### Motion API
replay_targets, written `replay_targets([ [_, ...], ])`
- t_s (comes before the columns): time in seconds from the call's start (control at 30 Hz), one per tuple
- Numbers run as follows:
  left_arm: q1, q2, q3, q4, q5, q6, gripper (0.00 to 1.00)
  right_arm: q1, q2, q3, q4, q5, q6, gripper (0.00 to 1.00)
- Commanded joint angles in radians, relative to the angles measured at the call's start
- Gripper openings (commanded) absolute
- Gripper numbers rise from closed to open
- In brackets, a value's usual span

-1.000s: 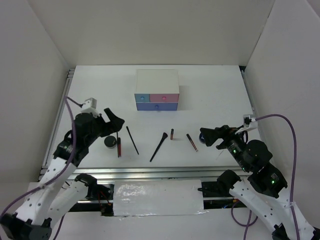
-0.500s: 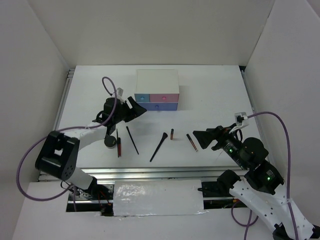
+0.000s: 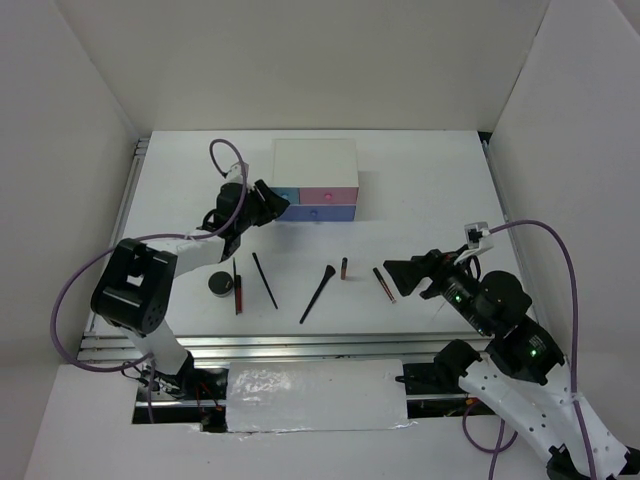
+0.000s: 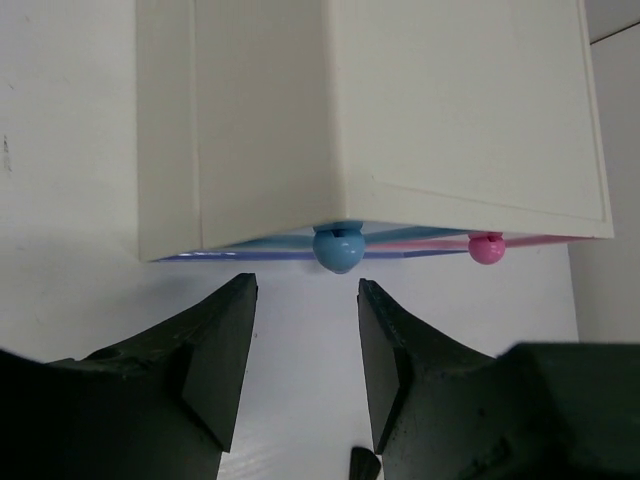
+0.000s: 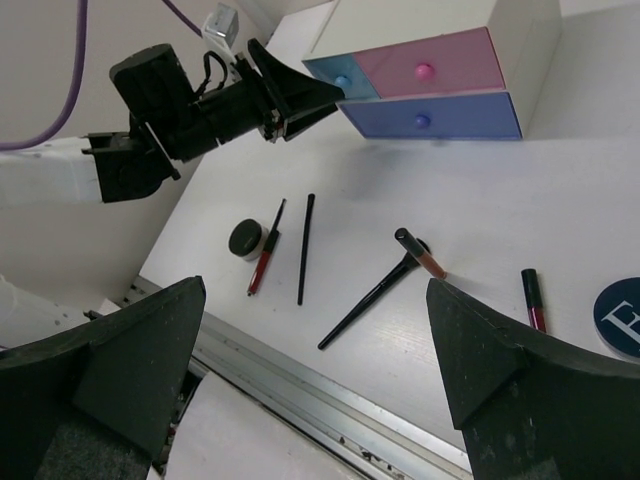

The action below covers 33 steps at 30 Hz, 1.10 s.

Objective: Organize the makeup

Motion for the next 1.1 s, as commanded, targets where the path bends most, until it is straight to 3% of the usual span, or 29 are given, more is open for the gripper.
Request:
replay_targets([
  [0.0, -0.015, 0.011, 0.029, 0.095, -0.050, 0.066, 0.58, 0.004, 0.024, -0.005, 0.065, 0.009, -0.024, 1.00],
  [0.53, -0.077, 0.005, 0.000, 0.205, -0.179, 0.109, 0.49, 0.004, 0.058, -0.026, 0.097, -0.008, -0.026, 1.00],
  [1.07, -0.088, 0.037, 0.057, 0.164, -0.243, 0.114, 0.42, 0.006, 0.071, -0.040, 0.116, -0.019, -0.026, 1.00],
])
